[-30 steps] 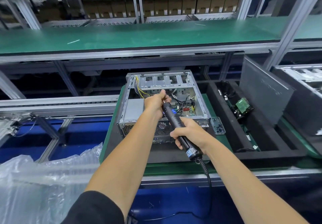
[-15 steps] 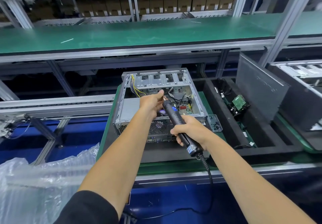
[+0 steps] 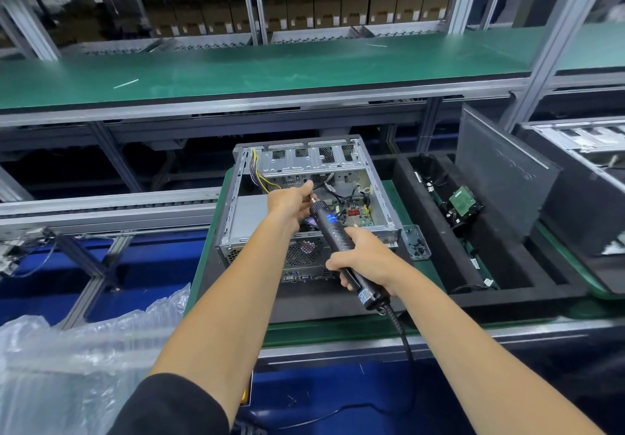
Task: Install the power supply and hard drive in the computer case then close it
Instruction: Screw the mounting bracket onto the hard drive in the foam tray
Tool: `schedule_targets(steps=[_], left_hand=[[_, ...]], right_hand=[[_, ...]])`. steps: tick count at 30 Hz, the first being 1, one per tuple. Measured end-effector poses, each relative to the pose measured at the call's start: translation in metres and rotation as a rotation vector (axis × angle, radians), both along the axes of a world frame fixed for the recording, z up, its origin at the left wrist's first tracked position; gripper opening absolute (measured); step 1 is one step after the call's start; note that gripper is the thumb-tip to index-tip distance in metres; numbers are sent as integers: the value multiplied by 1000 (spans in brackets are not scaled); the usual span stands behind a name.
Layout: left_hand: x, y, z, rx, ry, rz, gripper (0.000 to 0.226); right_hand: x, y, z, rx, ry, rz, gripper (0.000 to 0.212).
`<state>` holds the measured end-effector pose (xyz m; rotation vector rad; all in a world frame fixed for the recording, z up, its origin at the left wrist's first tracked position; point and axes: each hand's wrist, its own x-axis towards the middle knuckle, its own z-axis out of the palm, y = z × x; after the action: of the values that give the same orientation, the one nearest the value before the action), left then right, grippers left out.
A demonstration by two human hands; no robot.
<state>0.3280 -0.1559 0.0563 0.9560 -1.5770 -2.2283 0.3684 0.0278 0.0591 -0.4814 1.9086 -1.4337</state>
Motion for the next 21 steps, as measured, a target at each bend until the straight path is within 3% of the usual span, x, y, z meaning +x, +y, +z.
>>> schedule_targets(steps=[7,12,21], left_hand=[[1,-1,0,139,47,-85,14],[0,-4,0,106,46,-174,17],[-9,-7,3,-222,-71,-244,24]], right_hand=[[-2,3,1,-17,-31,-3,30],[-2,5,4,-24,-55,-17,36],[-5,1,0,-17,-21,-55,39]])
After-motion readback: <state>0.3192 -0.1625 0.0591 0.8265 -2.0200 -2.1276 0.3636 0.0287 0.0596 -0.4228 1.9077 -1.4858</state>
